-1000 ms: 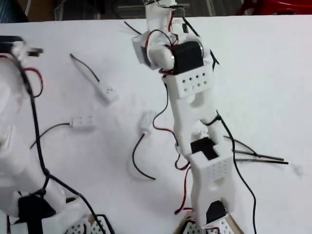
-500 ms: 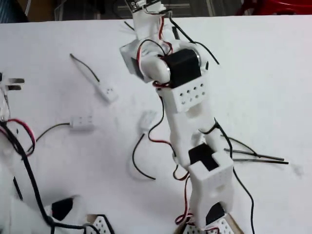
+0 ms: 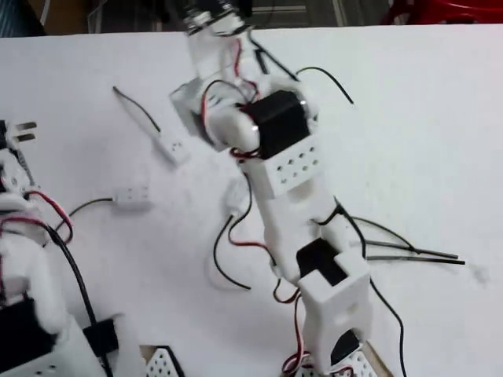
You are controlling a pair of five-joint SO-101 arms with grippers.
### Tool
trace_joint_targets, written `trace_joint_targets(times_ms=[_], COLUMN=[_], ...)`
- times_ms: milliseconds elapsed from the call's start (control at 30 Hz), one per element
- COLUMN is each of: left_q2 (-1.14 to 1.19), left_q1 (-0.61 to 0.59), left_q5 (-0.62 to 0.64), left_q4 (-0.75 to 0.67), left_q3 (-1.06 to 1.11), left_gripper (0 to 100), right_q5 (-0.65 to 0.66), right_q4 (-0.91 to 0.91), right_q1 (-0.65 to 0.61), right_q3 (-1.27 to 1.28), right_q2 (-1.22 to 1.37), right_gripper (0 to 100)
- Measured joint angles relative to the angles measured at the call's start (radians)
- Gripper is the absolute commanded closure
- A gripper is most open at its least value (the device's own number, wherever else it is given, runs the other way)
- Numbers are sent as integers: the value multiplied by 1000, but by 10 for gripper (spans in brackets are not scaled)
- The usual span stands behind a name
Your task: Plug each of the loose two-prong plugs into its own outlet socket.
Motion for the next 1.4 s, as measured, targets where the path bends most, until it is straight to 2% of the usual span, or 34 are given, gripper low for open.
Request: trace_joint_targets(times_ms=[167,300,467,700,800,1000,1400], left_q2=[-292,-519,-531,-549,-551,-551,-551], left_q1=[0,0,-2,-2,2,123,149], left_q5=[8,8,8,8,8,8,8], left_q4=[-290,-468,-611,-829,-873,-885,-887], left_q3=[330,528,624,626,626,626,644], left_gripper=[975,975,975,975,975,975,975], right_q5=[0,0,0,0,0,0,0], right_q4=[0,0,0,0,0,-25,-127], right_q1=[-64,-86,-157,-275,-333,-450,-456], right_q3=[15,58,153,213,201,198,198], right_q2=[-2,-26,-140,-328,-384,-411,-411], right_gripper=[608,608,608,635,752,986,980])
